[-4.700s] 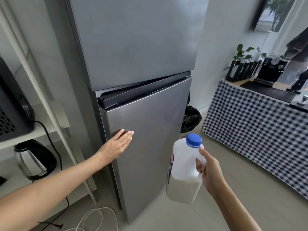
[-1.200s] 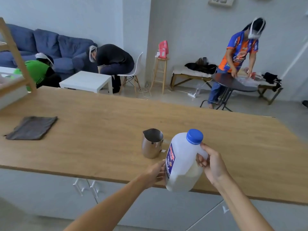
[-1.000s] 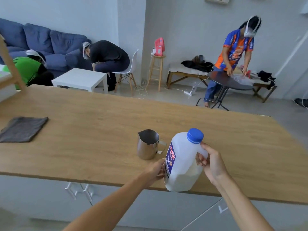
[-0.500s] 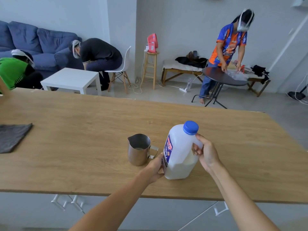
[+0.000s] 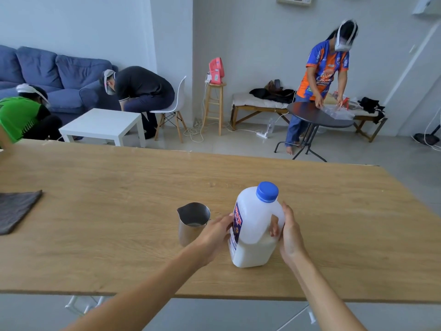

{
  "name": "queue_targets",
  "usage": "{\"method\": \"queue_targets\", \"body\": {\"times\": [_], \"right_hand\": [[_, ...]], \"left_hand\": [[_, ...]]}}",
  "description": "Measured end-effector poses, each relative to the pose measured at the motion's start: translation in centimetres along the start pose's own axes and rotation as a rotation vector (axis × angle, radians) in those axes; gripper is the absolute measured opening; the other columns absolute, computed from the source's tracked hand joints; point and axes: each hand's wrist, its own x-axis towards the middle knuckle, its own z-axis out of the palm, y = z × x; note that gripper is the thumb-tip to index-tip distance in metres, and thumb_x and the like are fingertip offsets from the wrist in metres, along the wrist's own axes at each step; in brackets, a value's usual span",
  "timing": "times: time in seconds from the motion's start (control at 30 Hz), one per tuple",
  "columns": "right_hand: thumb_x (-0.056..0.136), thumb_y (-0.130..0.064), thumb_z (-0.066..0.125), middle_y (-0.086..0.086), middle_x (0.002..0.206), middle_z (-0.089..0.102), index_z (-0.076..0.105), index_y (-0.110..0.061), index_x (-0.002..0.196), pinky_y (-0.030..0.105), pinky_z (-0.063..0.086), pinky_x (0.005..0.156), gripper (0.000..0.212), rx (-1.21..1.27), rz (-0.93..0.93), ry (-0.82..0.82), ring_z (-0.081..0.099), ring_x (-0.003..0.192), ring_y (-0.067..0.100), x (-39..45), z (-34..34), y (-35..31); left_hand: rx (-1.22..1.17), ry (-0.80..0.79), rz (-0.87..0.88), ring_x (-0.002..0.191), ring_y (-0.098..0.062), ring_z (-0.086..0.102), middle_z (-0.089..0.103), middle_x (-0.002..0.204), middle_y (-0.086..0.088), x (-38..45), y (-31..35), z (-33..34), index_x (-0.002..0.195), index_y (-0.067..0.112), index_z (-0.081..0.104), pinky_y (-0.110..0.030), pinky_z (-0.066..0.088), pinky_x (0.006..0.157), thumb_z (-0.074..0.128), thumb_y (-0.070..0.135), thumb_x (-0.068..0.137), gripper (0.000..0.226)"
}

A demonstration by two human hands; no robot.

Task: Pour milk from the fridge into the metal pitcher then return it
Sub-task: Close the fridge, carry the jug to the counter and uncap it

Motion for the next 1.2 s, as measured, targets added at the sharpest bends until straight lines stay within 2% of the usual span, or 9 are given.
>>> {"method": "queue_targets", "body": {"times": [0.07, 0.17, 0.33, 0.47, 0.63, 0.87, 1.1, 1.17, 1.2], "right_hand": [[0.067, -0.064, 0.051, 0.001, 0.043, 0.032, 0.032, -0.019, 0.042, 0.035, 0.025, 0.059, 0.055, -0.022, 0.017, 0.083, 0.03, 0.047, 0.017, 0.1, 0.4, 0.1], [0.07, -0.062, 0.049, 0.002, 0.046, 0.032, 0.032, -0.018, 0.045, 0.034, 0.024, 0.057, 0.053, -0.046, 0.019, 0.109, 0.029, 0.047, 0.016, 0.4, 0.6, 0.1], [0.087, -0.051, 0.043, 0.001, 0.045, 0.032, 0.04, -0.017, 0.056, 0.032, 0.023, 0.054, 0.046, -0.073, -0.014, 0.03, 0.03, 0.044, 0.014, 1.8, -0.1, 0.1], [0.078, -0.052, 0.048, 0.002, 0.046, 0.031, 0.04, -0.016, 0.06, 0.031, 0.022, 0.054, 0.042, -0.047, -0.005, -0.039, 0.029, 0.043, 0.014, 3.0, -0.5, -0.4], [0.077, -0.055, 0.05, 0.002, 0.043, 0.031, 0.036, -0.017, 0.047, 0.032, 0.024, 0.055, 0.051, -0.054, 0.003, -0.079, 0.029, 0.043, 0.014, 3.8, -0.7, -0.7], [0.079, -0.058, 0.05, 0.001, 0.044, 0.031, 0.036, -0.017, 0.047, 0.032, 0.024, 0.057, 0.054, -0.042, 0.016, -0.084, 0.029, 0.043, 0.012, 3.9, -0.8, -0.7], [0.068, -0.064, 0.053, 0.002, 0.046, 0.031, 0.036, -0.009, 0.046, 0.032, 0.025, 0.058, 0.061, -0.05, 0.007, -0.067, 0.029, 0.045, 0.013, 3.2, -0.2, -0.3], [0.067, -0.062, 0.053, 0.002, 0.045, 0.032, 0.051, -0.002, 0.059, 0.032, 0.025, 0.057, 0.061, -0.038, 0.004, -0.07, 0.029, 0.045, 0.012, 3.1, -0.2, -0.3], [0.067, -0.061, 0.053, 0.001, 0.046, 0.032, 0.057, -0.006, 0.071, 0.032, 0.025, 0.057, 0.055, -0.036, -0.001, -0.075, 0.03, 0.044, 0.012, 3.1, -0.1, -0.3]], "left_hand": [[0.169, -0.003, 0.133, 0.102, 0.006, 0.058, 0.066, 0.108, 0.018, -0.8, 2.3, 0.3, 0.12, 0.024, 0.06, -0.016, 0.043, 0.081, 0.044, 0.029, 0.099, 0.027], [0.422, -0.057, 0.315, 0.103, 0.012, 0.056, 0.063, 0.115, 0.019, -1.3, 5.5, 1.2, 0.128, 0.026, 0.056, -0.009, 0.043, 0.082, 0.045, 0.031, 0.099, 0.032], [0.722, -0.178, 0.452, 0.125, -0.01, 0.051, 0.057, 0.133, 0.001, -0.5, 9.2, 3.2, 0.137, 0.014, 0.047, -0.027, 0.037, 0.108, 0.054, 0.02, 0.096, 0.042], [1.093, -0.192, 0.564, 0.112, -0.015, 0.058, 0.059, 0.127, -0.003, 0.6, 11.2, 3.9, 0.134, 0.012, 0.05, -0.027, 0.046, 0.096, 0.059, 0.025, 0.092, 0.045], [1.475, -0.211, 0.708, 0.094, -0.014, 0.047, 0.051, 0.117, -0.006, 1.4, 12.1, 4.7, 0.136, 0.012, 0.047, -0.024, 0.037, 0.084, 0.054, 0.035, 0.094, 0.048], [1.57, -0.213, 0.778, 0.087, -0.014, 0.044, 0.047, 0.112, -0.006, 1.3, 12.2, 5.3, 0.131, 0.007, 0.05, -0.025, 0.039, 0.082, 0.053, 0.039, 0.093, 0.05], [1.466, 0.03, 0.786, 0.081, -0.021, 0.05, 0.05, 0.101, -0.009, 1.1, 11.1, 5.5, 0.11, 0.002, 0.059, -0.03, 0.044, 0.075, 0.059, 0.049, 0.087, 0.052], [1.448, 0.117, 0.754, 0.077, -0.019, 0.046, 0.048, 0.094, -0.006, 1.0, 11.0, 5.7, 0.1, 0.002, 0.058, -0.03, 0.042, 0.07, 0.061, 0.058, 0.08, 0.059], [1.432, 0.142, 0.741, 0.077, -0.018, 0.045, 0.047, 0.092, -0.004, 0.9, 10.9, 5.8, 0.098, 0.003, 0.055, -0.028, 0.04, 0.069, 0.062, 0.061, 0.077, 0.062]]}}
